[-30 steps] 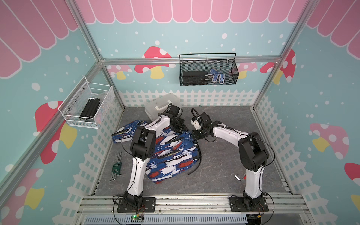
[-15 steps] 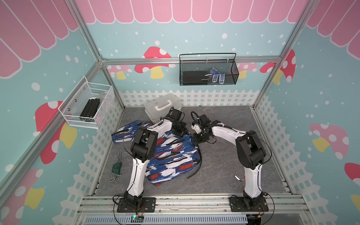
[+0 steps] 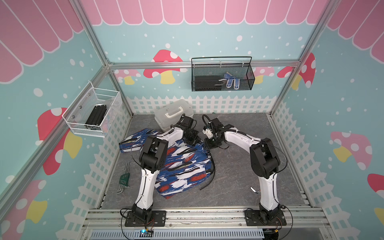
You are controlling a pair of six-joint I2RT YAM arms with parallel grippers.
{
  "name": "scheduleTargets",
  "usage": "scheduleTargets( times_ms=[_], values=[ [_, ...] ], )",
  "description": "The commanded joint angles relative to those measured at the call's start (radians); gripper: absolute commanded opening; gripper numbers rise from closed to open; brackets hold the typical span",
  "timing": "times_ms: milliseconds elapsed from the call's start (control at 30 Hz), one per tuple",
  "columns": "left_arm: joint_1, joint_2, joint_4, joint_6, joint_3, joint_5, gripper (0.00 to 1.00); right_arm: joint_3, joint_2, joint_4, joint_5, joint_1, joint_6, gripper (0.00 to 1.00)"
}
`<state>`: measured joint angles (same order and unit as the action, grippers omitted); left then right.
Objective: Remove the belt from the trousers
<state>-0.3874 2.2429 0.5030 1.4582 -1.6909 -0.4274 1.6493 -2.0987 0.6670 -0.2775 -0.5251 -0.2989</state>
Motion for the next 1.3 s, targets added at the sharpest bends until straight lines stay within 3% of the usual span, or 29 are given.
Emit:
scheduleTargets(
  times_ms=[0, 167, 400, 633, 967, 1267],
  values=[
    [0.010, 0.021, -0.001, 0.022, 0.016, 0.002, 0.00, 0.023, -0.032, 0.035, 0.012, 0.006, 0.012, 0.33],
    [0.011, 0.024, 0.000, 0.022, 0.008, 0.000, 0.00, 0.019, -0.043, 0.039, 0.014, 0.005, 0.018, 0.29],
    [0.011, 0.026, 0.000, 0.024, 0.000, -0.001, 0.00, 0.014, -0.049, 0.042, 0.021, 0.005, 0.018, 0.00],
    [0.032, 0.032, 0.000, 0.049, -0.067, -0.017, 0.00, 0.003, -0.050, 0.096, 0.068, 0.005, 0.006, 0.00],
    [0.103, 0.111, 0.002, 0.171, -0.431, -0.008, 0.00, -0.053, -0.036, 0.215, 0.157, 0.005, 0.007, 0.00],
    [0.203, 0.043, -0.114, 0.267, -0.475, 0.084, 0.00, -0.143, -0.019, 0.223, 0.152, 0.015, -0.003, 0.00]
  ],
)
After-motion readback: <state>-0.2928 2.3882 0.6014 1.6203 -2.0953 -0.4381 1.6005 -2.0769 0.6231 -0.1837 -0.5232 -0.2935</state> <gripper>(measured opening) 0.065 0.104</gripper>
